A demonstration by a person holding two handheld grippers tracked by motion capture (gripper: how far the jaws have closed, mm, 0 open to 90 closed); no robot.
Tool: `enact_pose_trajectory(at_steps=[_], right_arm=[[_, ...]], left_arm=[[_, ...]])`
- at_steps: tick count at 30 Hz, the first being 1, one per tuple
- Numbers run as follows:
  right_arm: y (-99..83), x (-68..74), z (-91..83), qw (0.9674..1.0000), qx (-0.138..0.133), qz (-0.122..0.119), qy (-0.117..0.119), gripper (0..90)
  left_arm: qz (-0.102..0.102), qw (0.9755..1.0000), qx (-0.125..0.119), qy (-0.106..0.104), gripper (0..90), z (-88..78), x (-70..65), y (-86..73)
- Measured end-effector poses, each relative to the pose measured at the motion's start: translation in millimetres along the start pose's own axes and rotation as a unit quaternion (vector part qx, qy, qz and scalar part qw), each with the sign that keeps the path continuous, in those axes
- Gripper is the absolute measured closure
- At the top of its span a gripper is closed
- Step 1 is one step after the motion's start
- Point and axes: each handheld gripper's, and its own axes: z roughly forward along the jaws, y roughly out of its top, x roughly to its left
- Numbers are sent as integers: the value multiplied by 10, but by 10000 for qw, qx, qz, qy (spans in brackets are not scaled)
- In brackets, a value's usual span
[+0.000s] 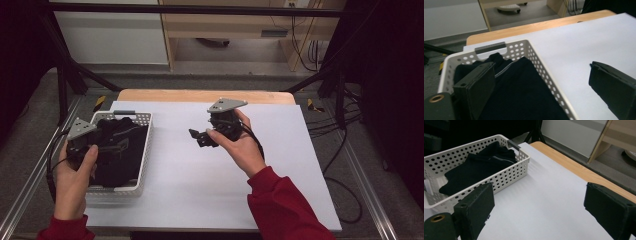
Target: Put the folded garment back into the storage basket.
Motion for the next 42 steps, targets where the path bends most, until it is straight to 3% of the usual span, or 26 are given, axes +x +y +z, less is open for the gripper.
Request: enact_pose_trajectory(at_steps=[8,11,14,34,42], right_arm=[[24,-158,-267,9997,-219,90,-83,90],[20,-223,-343,9994,-266,166,-124,90],[12,-277,-409,9992,-294,220,-148,89],[-48,-549,-744,9955,-689,483,-426,74],[-107,-650,-893,9937,-787,592,-530,69]], left_arm=[[-59,9987,-17,-502,74,31,-181,-82],[82,9993,30,-376,73,24,-241,-93],[141,9991,46,-407,72,15,-269,-111],[53,9995,-36,-318,68,-21,-149,-219],[92,9994,1,-334,70,-4,-161,-252]])
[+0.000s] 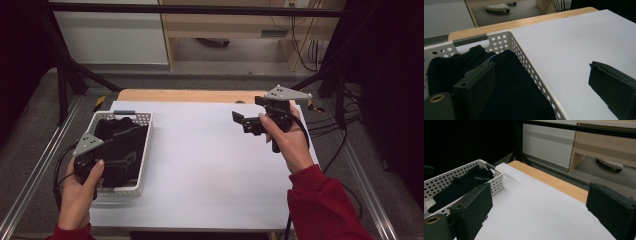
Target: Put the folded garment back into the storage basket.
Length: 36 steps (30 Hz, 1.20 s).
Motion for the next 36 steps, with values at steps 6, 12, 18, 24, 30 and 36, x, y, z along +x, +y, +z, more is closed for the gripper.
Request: enact_pose_trajectory(at_steps=[6,12,18,24,30,36], right_arm=[[-47,-124,-149,9998,-84,-19,-160,72],[-147,-265,-327,9993,-148,31,-341,73],[-294,-396,-512,9979,-257,280,-524,79],[-467,-468,-670,9966,-307,406,-652,92],[-714,-547,-733,9955,-240,517,-762,100],[-1053,-605,-759,9937,-146,746,-820,94]], left_arm=[[8,10000,34,-16,70,3,7,-26],[31,10000,17,-46,70,-6,-1,-39],[66,10000,16,-4,69,-1,-4,-57],[93,9999,27,-67,68,0,4,-83],[140,9998,45,-141,71,28,-60,-107],[120,9998,57,-129,74,70,-51,-165]])
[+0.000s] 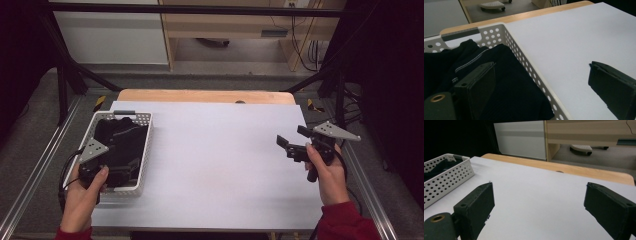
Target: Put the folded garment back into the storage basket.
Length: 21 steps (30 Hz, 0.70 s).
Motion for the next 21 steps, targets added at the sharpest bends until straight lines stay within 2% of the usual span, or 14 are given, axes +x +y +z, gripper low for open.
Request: enact_pose_trajectory(at_steps=[5,9,15,21], right_arm=[[-259,-81,-32,9998,19,214,-53,88],[-458,-137,-44,9996,112,252,-100,85],[-702,-139,-59,9992,182,319,-136,85],[-859,-112,-72,9991,172,370,-138,83]], left_arm=[[-15,10000,-8,-27,74,5,-15,-19],[11,10000,-10,-44,72,18,-38,-28],[13,9999,63,-84,73,52,-54,-61],[28,9999,92,-87,72,64,-63,-76]])
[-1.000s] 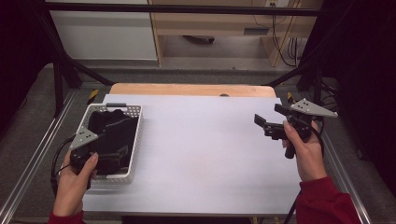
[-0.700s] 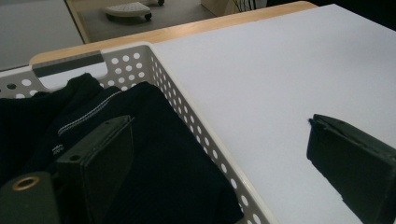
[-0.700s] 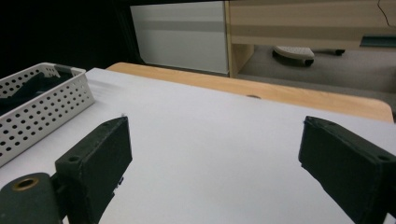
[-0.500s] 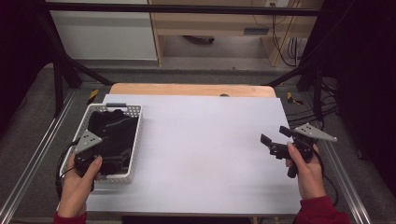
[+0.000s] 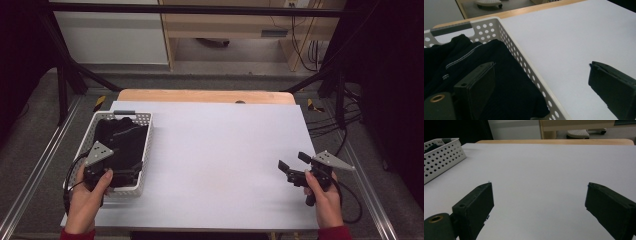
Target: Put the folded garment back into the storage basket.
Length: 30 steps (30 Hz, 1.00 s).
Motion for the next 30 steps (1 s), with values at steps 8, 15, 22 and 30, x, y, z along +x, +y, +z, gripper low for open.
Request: enact_pose_trajectory(at_steps=[8,15,22,30], right_arm=[[-167,66,15,10000,54,-39,4,79],[-248,135,31,9999,87,-128,73,71],[-307,194,58,9997,113,-186,133,70],[-351,274,109,9993,170,-257,225,70]], left_arm=[[13,10000,36,-22,72,21,-11,-21],[20,10000,62,-34,72,40,-22,-30],[9,10000,75,-58,71,52,-30,-37],[44,9999,137,-95,71,83,-52,-62]])
